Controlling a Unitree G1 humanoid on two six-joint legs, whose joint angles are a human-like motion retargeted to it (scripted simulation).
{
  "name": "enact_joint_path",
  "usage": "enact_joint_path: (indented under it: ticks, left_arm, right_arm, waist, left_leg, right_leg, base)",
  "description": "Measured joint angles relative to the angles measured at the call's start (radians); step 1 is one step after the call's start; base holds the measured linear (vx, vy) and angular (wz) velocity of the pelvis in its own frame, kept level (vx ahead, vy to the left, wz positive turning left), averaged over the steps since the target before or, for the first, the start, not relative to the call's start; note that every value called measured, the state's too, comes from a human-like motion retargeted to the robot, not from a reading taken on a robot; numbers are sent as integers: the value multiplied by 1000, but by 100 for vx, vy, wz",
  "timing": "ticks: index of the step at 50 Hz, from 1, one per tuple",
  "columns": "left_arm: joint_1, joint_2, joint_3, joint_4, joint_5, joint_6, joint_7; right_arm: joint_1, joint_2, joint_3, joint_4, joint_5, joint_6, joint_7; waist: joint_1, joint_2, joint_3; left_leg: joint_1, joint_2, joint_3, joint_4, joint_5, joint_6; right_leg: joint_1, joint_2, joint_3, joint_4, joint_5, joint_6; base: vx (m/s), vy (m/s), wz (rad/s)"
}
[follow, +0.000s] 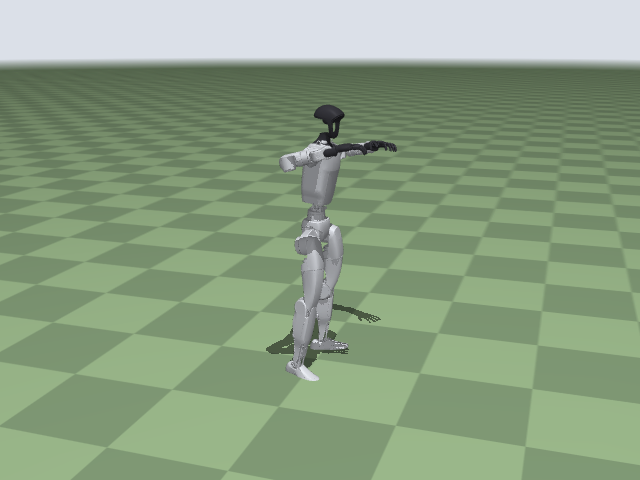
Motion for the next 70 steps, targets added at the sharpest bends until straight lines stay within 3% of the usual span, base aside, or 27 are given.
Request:
enact_joint_path:
  ticks: [10,37,46,52,56,60,64,70]
  left_arm:
    - [-127,12,-128,11,35,-2,-5]
    - [-136,-10,-139,11,45,-8,7]
    - [-6,-163,-102,22,10,-55,73]
    - [65,-314,-76,17,116,-77,138]
    - [45,-417,-137,15,163,-84,210]
    - [-44,-509,-284,-36,137,-96,263]
    - [-228,-630,-524,-110,110,-106,308]
    - [-706,-891,-942,-91,151,-95,404]
  right_arm:
    - [44,-6,-51,4,-17,-2,0]
    - [39,2,-46,54,-28,-11,-10]
    - [67,101,-62,25,5,-58,-100]
    - [79,212,-39,1,24,-110,-159]
    - [35,272,31,-6,16,-137,-208]
    - [-52,345,170,-49,53,-160,-284]
    - [-238,473,412,-151,70,-185,-370]
    - [-652,766,884,-217,-78,-170,-476]
  waist:
    - [31,-15,-11]
    - [50,-9,-45]
    - [35,0,-44]
    - [14,11,-49]
    - [-1,17,-49]
    - [-2,13,-44]
    - [-1,-1,-34]
    - [-16,-17,-27]
  left_leg:
    - [6,-19,-2,-12,12,1]
    - [41,3,-12,21,-23,20]
    - [50,9,-3,24,-30,17]
    - [52,14,5,19,-31,16]
    - [60,16,15,16,-33,15]
    - [74,17,31,17,-37,16]
    - [90,11,46,21,-45,26]
    - [108,-3,54,33,-60,44]
  right_leg:
    - [50,-11,-27,-95,23,0]
    - [107,-2,-62,-93,-13,0]
    - [107,2,-58,-82,-21,0]
    - [106,10,-55,-88,-20,0]
    - [108,14,-46,-89,-22,0]
    - [111,16,-32,-88,-24,0]
    - [116,11,-14,-83,-28,0]
    - [127,-7,2,-69,-37,0]
  base:
    - [0,0,0]
    - [4,-1,2]
    - [1,0,0]
    - [0,0,0]
    - [0,0,0]
    - [2,0,-15]
    - [1,1,-21]
    - [0,0,0]
